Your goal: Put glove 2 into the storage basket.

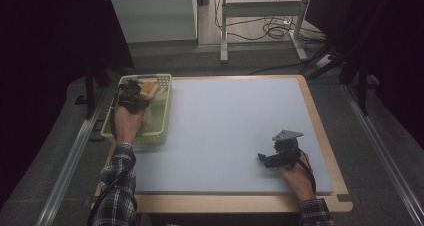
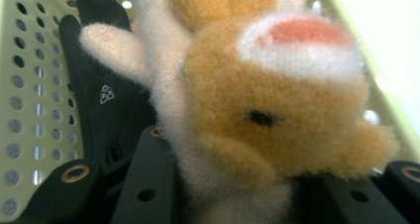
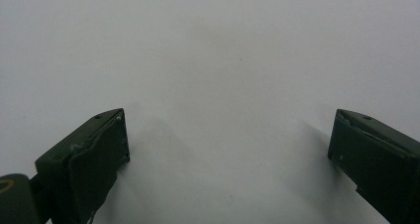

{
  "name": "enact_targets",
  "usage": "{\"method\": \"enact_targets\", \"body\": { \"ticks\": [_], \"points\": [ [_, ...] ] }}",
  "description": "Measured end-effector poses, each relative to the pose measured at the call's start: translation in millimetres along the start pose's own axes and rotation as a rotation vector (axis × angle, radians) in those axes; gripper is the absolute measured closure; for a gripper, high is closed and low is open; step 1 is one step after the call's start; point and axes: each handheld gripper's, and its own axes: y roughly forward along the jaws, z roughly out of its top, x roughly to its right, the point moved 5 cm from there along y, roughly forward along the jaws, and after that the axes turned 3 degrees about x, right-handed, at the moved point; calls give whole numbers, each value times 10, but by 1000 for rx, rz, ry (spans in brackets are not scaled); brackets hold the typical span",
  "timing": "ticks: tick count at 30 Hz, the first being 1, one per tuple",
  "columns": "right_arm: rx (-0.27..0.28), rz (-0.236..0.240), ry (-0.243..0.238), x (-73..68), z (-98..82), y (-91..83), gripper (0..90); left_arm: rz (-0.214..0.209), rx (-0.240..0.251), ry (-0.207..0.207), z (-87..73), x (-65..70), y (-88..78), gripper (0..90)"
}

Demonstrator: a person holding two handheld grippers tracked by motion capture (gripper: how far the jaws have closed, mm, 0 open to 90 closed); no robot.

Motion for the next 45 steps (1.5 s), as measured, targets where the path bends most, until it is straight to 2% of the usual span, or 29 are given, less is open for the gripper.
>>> {"method": "enact_targets", "body": {
  "ticks": [3, 10, 13, 14, 16, 18, 21, 23, 25, 29, 31, 34, 38, 45],
  "points": [
    [0, 0, 0, 0, 0, 0, 19, -5, -14, 3, 5, 33, 93, 670],
    [0, 0, 0, 0, 0, 0, 19, -15, -62, 51, 30, 199, 273, 660],
    [0, 0, 0, 0, 0, 0, 19, -27, -88, 49, 30, 241, 354, 650],
    [0, 0, 0, 0, 0, 0, 19, -45, -116, 42, 19, 253, 398, 640],
    [0, 0, 0, 0, 0, 0, 19, -54, -153, 36, -3, 266, 451, 574],
    [0, 0, 0, 0, 0, 0, 19, -65, -177, 25, -26, 264, 488, 459],
    [0, 1, 0, 0, 0, 0, 19, -73, -162, -7, -36, 218, 467, 295],
    [0, 0, 0, 0, 0, 0, 19, -78, -157, -9, -35, 189, 417, 208],
    [0, 0, 0, 0, 0, 0, 19, -95, -136, -21, -18, 176, 352, 155],
    [0, 0, 0, 0, 0, 0, 19, -122, -88, -16, 43, 137, 150, 138],
    [0, 0, -1, 0, -1, 0, 19, -126, -53, -19, 71, 96, 43, 155],
    [0, 0, 0, 0, 0, 0, 19, -127, -28, -21, 68, 51, -36, 279],
    [0, -1, 0, 0, -1, 0, 19, -86, -23, -4, -8, -7, -26, 454],
    [0, 0, -1, 0, -1, -1, 19, -97, 26, 20, -107, 5, -4, 679]
  ]
}}
